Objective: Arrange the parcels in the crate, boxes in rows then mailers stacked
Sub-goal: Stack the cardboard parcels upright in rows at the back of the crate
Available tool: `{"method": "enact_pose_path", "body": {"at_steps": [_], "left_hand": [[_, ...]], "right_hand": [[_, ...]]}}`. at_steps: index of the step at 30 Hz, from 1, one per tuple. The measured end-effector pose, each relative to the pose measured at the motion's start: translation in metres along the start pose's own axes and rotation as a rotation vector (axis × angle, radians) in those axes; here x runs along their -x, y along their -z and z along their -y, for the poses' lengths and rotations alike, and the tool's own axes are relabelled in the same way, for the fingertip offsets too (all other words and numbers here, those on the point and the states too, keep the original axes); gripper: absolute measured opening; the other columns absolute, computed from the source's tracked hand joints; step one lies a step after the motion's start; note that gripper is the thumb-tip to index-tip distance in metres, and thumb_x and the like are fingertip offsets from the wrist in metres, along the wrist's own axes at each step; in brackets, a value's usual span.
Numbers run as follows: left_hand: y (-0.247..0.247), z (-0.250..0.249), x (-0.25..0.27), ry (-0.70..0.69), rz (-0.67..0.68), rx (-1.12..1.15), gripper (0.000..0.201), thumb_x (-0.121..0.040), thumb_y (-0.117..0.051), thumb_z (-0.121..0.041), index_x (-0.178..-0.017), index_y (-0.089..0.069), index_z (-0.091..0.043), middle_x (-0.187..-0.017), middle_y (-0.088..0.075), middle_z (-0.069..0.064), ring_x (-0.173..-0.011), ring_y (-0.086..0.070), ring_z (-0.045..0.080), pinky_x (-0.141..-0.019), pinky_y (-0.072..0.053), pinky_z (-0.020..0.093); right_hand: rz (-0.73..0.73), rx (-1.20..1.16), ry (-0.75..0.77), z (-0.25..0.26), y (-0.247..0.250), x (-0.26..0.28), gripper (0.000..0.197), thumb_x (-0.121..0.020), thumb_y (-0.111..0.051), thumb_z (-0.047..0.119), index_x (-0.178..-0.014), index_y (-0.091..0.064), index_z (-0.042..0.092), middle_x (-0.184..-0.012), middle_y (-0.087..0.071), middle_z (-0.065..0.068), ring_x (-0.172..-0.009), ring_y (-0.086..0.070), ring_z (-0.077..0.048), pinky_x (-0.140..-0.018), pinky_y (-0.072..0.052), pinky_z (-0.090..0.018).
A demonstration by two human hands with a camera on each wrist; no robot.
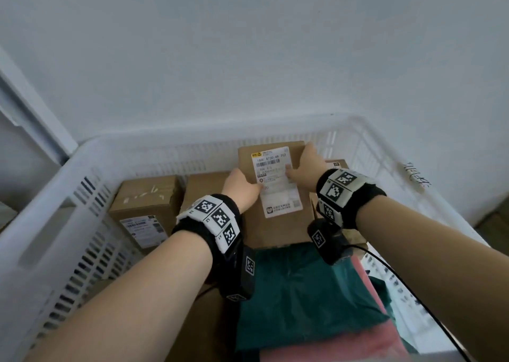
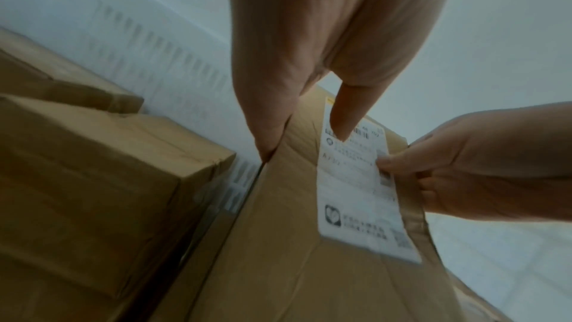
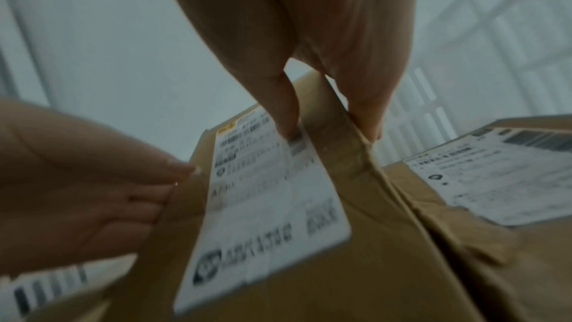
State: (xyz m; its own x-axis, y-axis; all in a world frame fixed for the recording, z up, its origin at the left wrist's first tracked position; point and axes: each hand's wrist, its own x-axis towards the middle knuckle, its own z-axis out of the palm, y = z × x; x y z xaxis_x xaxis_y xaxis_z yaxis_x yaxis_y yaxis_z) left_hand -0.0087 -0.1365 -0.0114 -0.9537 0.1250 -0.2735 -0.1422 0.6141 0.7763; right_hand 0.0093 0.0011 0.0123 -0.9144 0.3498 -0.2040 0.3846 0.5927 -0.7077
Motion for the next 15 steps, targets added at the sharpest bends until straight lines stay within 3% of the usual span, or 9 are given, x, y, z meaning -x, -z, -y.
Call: {"method": "enact_pose_path", "body": {"at_steps": [3, 7, 11, 13, 15], "left_hand": [[-0.009, -0.001, 0.001, 0.051, -0.002, -0.077, 0.057, -0.093, -0.055, -0.015, -0.141, -0.027, -0.002, -0.138, -0.049, 0.014, -0.124, -0.051, 0.029, -0.093, -0.045, 0.031], [-0.014, 0.004, 0.0, 0.084, 0.031, -0.127, 0.083, -0.094, -0.053, -0.016, -0.151, 0.007, -0.007, -0.144, -0.044, 0.014, -0.126, -0.05, 0.029, -0.1, -0.044, 0.037], [-0.016, 0.009, -0.006, 0.031, 0.022, -0.197, 0.076, -0.095, -0.051, -0.022, -0.152, -0.001, -0.011, -0.143, -0.047, 0.013, -0.125, -0.052, 0.03, -0.101, -0.045, 0.038], [-0.016, 0.01, -0.009, 0.023, 0.016, -0.207, 0.074, -0.096, -0.05, -0.024, -0.152, -0.006, -0.01, -0.143, -0.047, 0.013, -0.127, -0.051, 0.03, -0.102, -0.044, 0.037], [-0.017, 0.012, -0.013, 0.047, 0.045, -0.202, 0.07, -0.095, -0.051, -0.025, -0.151, -0.012, -0.008, -0.144, -0.046, 0.013, -0.128, -0.049, 0.03, -0.105, -0.042, 0.037]], "right_hand": [[-0.044, 0.045, 0.031, -0.007, -0.004, -0.002, 0.079, -0.09, -0.058, 0.006, -0.15, -0.006, 0.004, -0.13, -0.053, -0.015, -0.114, -0.058, -0.028, -0.074, -0.042, -0.025], [-0.038, 0.147, 0.101, -0.013, -0.006, -0.009, 0.095, -0.089, -0.06, 0.008, -0.152, 0.011, 0.017, -0.112, -0.064, -0.013, -0.085, -0.062, -0.024, -0.067, -0.048, -0.029], [-0.015, 0.294, 0.136, -0.017, 0.0, -0.017, 0.091, -0.089, -0.061, 0.013, -0.152, 0.003, 0.019, -0.106, -0.067, -0.011, -0.09, -0.065, -0.026, -0.068, -0.052, -0.031], [0.003, 0.362, 0.138, -0.018, 0.001, -0.02, 0.085, -0.089, -0.059, 0.009, -0.152, -0.003, 0.016, -0.096, -0.065, -0.009, -0.083, -0.064, -0.025, -0.061, -0.052, -0.03], [0.058, 0.473, 0.147, -0.017, -0.002, -0.019, 0.062, -0.088, -0.054, 0.004, -0.143, -0.025, 0.009, -0.092, -0.063, -0.008, -0.075, -0.06, -0.022, -0.057, -0.049, -0.029]]}}
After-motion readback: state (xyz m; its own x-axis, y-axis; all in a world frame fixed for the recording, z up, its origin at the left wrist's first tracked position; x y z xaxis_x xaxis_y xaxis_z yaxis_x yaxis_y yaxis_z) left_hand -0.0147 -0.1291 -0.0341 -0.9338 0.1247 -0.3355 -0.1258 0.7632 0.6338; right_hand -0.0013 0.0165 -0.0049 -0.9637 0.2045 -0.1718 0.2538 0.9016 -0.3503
